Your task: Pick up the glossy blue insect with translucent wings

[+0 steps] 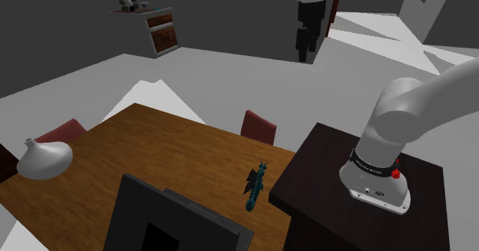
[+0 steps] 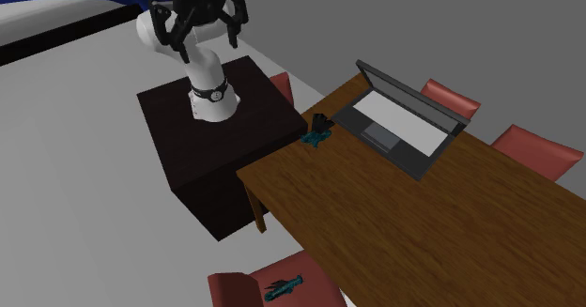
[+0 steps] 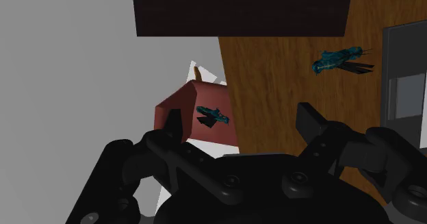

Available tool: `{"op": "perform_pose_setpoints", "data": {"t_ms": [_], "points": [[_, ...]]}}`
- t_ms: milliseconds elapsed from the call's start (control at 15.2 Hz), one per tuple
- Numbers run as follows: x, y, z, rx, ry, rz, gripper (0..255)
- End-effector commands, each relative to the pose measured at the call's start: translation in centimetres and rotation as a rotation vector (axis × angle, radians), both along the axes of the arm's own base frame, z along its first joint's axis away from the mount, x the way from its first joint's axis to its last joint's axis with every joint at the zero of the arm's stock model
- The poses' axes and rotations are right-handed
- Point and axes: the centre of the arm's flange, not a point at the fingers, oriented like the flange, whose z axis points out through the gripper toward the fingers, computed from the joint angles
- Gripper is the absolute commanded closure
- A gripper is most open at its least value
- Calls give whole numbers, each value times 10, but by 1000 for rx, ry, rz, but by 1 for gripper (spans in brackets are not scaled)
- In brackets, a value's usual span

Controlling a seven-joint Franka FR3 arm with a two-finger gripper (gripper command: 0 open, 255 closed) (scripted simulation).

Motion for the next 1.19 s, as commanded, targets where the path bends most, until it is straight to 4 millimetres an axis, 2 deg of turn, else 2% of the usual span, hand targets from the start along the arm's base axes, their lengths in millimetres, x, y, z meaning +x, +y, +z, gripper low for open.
{"op": "perform_pose_setpoints", "data": {"t_ms": [0, 528, 1122], "points": [[0, 0, 0, 0, 0, 0, 0], [-6, 61, -83, -3, 40, -233, 0], [0, 130, -177, -7, 86, -496, 0]]}}
